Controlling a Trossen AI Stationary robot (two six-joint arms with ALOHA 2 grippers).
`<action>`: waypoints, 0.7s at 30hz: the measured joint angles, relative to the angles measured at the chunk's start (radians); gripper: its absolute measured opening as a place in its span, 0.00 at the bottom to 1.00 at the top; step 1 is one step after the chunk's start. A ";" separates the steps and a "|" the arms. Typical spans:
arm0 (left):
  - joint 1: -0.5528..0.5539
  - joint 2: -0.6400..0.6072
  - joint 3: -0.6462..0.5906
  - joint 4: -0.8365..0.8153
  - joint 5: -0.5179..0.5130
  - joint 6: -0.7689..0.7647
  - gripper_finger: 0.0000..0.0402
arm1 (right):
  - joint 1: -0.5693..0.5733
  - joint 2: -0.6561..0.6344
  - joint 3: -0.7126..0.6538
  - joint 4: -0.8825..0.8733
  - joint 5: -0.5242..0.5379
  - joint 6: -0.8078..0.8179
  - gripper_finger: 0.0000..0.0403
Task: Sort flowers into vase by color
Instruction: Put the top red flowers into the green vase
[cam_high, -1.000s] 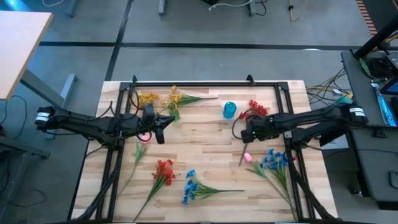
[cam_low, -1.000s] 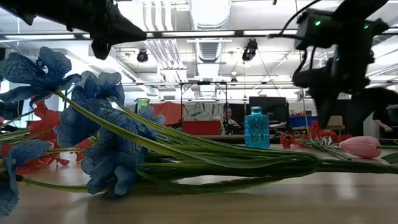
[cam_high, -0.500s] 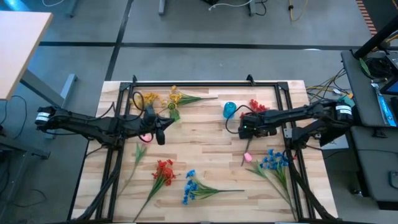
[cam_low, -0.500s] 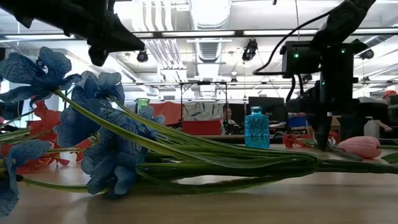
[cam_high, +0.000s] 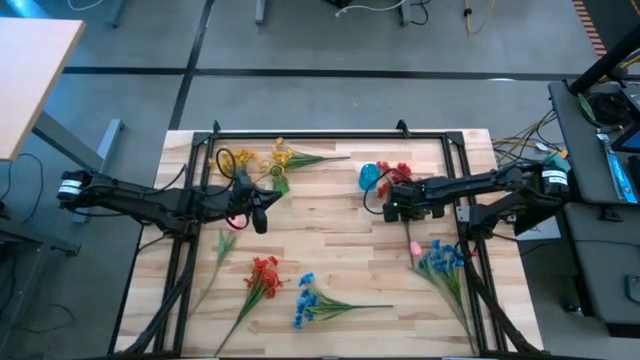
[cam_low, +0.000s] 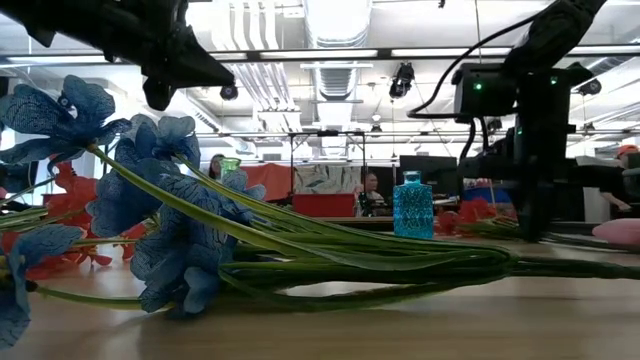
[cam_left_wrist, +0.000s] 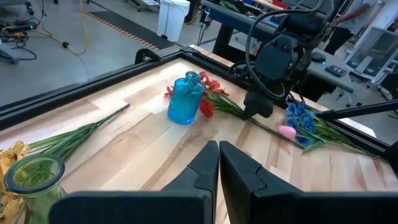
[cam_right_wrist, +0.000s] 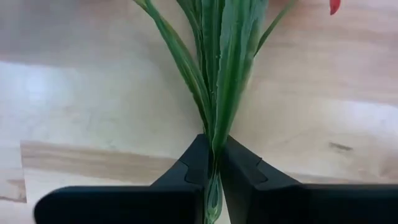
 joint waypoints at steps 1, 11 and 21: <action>0.000 0.000 0.000 0.000 0.000 -0.002 0.00 | 0.000 -0.011 0.000 0.001 0.005 0.002 0.06; 0.000 0.000 0.000 0.000 0.000 -0.007 0.00 | 0.000 -0.273 0.000 -0.009 0.159 -0.007 0.06; 0.000 0.000 0.000 0.017 0.000 -0.033 0.00 | 0.000 -0.539 0.000 0.252 0.388 -0.263 0.06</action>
